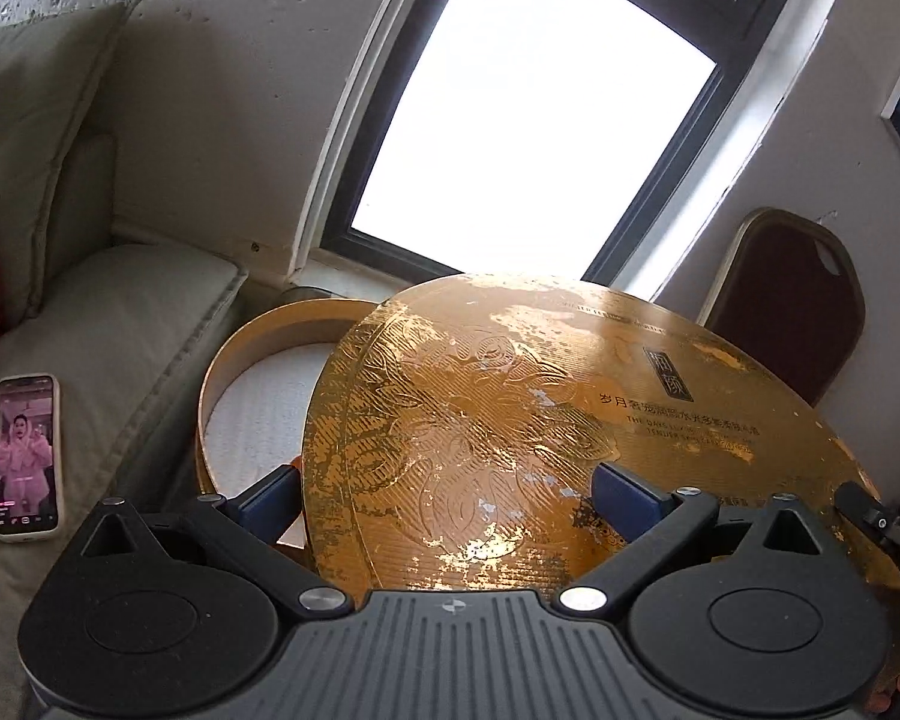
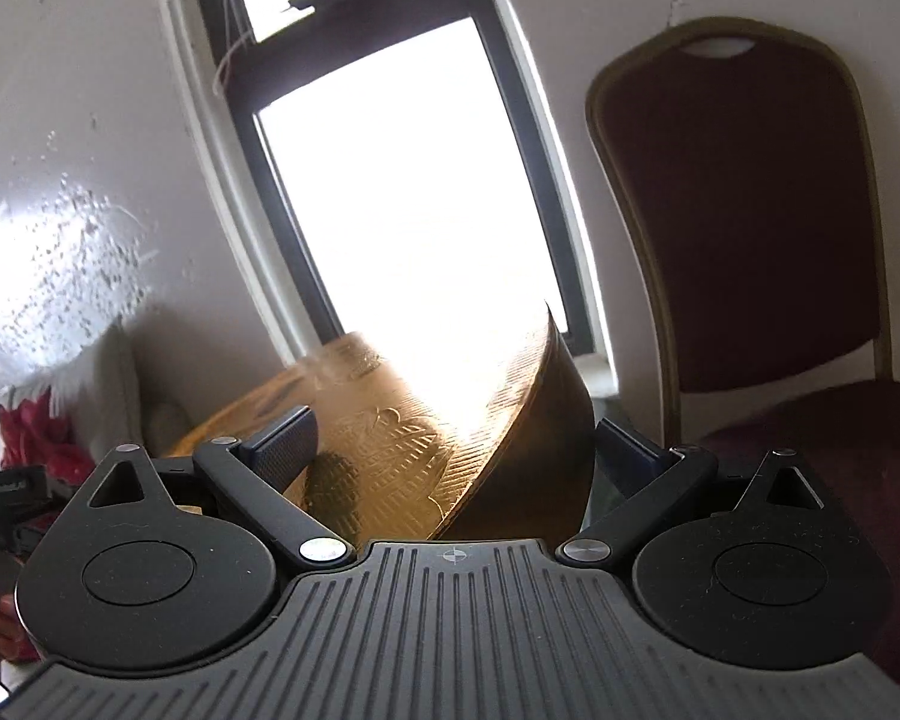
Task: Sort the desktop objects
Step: 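Tilt the gold lid down over the open box with both grippers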
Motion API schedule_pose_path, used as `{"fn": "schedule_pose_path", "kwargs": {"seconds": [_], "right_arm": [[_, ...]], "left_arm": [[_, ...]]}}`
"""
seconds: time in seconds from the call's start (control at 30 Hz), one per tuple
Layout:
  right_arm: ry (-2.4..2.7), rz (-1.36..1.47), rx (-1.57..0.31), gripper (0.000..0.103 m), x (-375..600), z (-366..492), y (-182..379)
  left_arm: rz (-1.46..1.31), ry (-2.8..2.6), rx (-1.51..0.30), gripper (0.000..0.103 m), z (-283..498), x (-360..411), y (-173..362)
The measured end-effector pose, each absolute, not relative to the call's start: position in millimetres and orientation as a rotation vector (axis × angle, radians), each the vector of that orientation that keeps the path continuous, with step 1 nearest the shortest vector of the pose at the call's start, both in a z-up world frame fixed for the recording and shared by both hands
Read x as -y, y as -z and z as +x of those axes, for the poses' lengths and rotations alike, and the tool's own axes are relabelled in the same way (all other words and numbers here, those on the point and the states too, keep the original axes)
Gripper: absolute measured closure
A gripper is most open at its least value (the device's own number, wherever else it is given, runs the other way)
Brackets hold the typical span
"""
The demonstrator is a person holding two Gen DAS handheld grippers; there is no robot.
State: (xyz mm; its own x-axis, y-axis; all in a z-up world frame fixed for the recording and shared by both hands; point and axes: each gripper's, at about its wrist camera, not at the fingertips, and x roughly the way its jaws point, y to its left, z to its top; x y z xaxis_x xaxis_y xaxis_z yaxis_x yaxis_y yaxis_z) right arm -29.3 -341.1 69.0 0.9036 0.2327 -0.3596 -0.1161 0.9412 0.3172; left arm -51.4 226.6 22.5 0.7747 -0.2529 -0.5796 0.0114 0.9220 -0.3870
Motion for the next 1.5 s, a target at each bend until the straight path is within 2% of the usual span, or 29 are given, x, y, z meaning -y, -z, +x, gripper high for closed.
{"fn": "schedule_pose_path", "kwargs": {"seconds": [0.03,0.2,0.27,0.53,1.0,1.5], "right_arm": [[-0.184,0.301,-0.408,0.004,341.3,-29.7,-67.3],[-0.193,0.318,-0.434,0.004,339.0,-23.7,-62.0],[-0.194,0.321,-0.444,0.004,337.4,-21.8,-59.9],[-0.184,0.336,-0.472,0.004,331.9,-19.4,-55.8],[-0.156,0.337,-0.468,0.004,338.6,-21.2,-54.9],[-0.28,0.327,-0.498,0.004,286.0,106.5,-21.1]], "left_arm": [[-0.373,0.141,-0.676,0.002,-47.7,-221.5,-19.5],[-0.355,0.122,-0.693,0.002,-13.5,-94.0,-36.6],[-0.35,0.118,-0.702,0.002,-22.8,-78.4,-48.4],[-0.326,0.126,-0.714,0.002,3.6,-46.7,-39.9],[-0.344,0.135,-0.727,0.003,17.7,-46.0,-26.0],[-0.366,0.007,-0.684,0.003,109.9,-98.5,3.1]]}}
